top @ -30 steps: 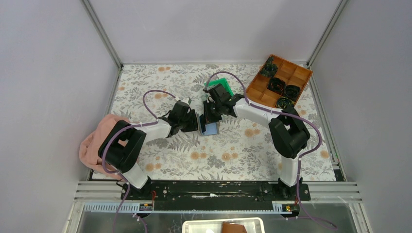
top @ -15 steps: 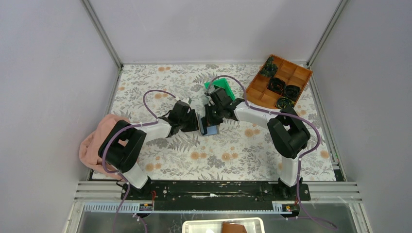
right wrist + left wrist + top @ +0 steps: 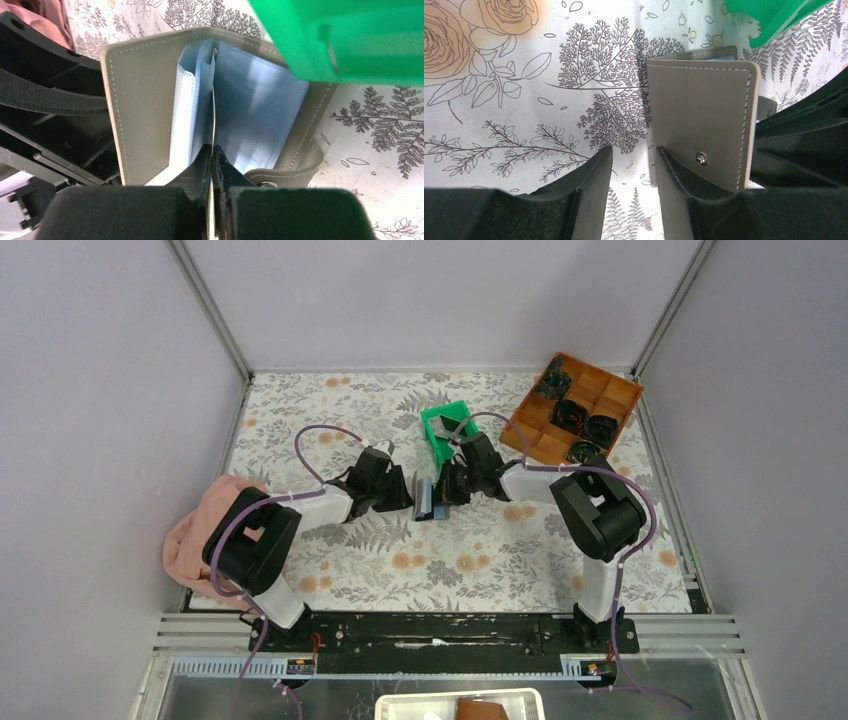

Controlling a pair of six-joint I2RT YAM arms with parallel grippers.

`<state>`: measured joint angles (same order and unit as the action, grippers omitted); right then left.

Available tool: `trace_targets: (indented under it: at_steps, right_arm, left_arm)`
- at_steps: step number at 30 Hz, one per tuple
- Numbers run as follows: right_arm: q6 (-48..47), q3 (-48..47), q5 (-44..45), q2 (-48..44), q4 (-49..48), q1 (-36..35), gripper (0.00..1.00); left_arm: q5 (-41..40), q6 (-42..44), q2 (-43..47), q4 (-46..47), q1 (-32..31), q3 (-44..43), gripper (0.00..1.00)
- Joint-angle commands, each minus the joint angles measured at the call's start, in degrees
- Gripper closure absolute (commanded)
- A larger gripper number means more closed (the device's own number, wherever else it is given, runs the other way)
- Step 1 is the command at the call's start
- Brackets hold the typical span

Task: Put the credit cards into the card holder
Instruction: Open the card holder at the center of the board.

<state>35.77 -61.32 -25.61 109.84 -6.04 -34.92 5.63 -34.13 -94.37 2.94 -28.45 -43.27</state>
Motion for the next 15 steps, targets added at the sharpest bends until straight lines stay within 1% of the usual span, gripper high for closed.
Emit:
trace_targets:
  at_steps: [1,4,7,10,15]
  right_arm:
    - [7.6,5.6,-4.4,-3.1,-12.0,1.7,1.00]
    - [12.9,9.7,-6.2,-4.1,-20.4,2.9,1.00]
    - [16.5,12.4,-6.9,-5.3,-26.2,3.9,1.00]
    - [18.9,14.4,-7.4,-6.6,-30.8,4.6,1.00]
    - [21.5,15.9,-8.1,-8.4,-34.7,5.4,1.00]
  left_arm:
    - [-0.8,1.5,-4.2,-10.5,0.4,3.1,0.54]
    - [-0.4,1.3,-4.2,-10.2,0.4,3.4,0.54]
    - [0.2,1.1,-4.3,-9.9,0.4,3.8,0.54]
    - [0.6,0.8,-4.2,-9.4,0.4,4.2,0.54]
    - [1.9,0.4,-4.4,-8.4,0.3,4.4,0.54]
